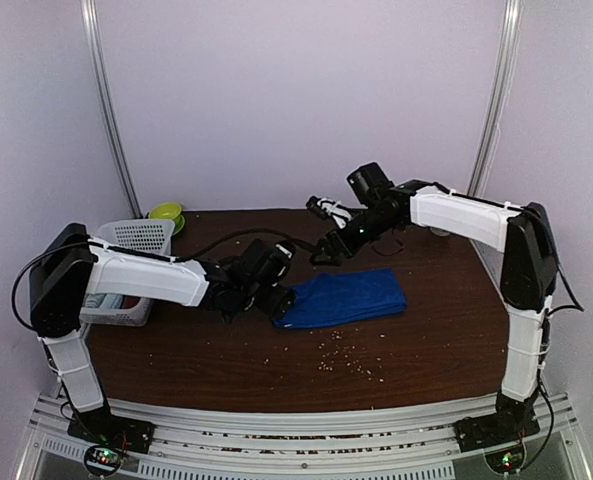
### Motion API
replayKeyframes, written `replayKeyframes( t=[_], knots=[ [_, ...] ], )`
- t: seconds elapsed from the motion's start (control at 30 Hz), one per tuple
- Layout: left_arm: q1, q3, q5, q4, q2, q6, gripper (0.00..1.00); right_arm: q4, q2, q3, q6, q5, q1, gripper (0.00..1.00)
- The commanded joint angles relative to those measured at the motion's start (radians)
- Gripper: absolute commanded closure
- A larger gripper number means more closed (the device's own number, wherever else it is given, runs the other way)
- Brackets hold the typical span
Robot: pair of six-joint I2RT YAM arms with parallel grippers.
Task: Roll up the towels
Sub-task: Smooth out the towel at the center of the board.
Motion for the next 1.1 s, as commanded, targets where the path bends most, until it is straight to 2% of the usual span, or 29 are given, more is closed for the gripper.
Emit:
replayKeyframes(
  t=[0.0,0.17,0.33,0.53,0.77,0.87,1.03,1.07],
  knots=[
    [0.026,0.107,0.231,0.056,0.109,0.119,0.02,0.133,-0.2,-0.089,0.043,0.107,-0.152,0.21],
    [0.041,0.188,0.27,0.038,0.203,0.134,0.03,0.139,-0.304,-0.173,0.041,0.062,-0.308,0.22],
    [0.07,0.19,0.351,0.057,0.218,0.136,0.13,0.157,-0.357,-0.253,0.028,0.049,-0.354,0.22],
    [0.091,0.199,0.357,0.035,0.241,0.126,0.32,0.166,-0.378,-0.268,0.024,0.035,-0.355,0.23],
    [0.107,0.195,0.36,0.029,0.239,0.12,0.71,0.17,-0.378,-0.279,0.015,0.04,-0.355,0.24],
    [0.108,0.198,0.357,0.028,0.231,0.121,0.75,0.171,-0.377,-0.283,0.013,0.043,-0.355,0.24],
    [0.11,0.223,0.293,0.022,0.226,0.128,1.0,0.174,-0.37,-0.289,0.011,0.042,-0.354,0.25],
    [0.112,0.234,0.279,0.013,0.23,0.131,1.0,0.174,-0.368,-0.29,0.012,0.041,-0.355,0.25]
  ],
)
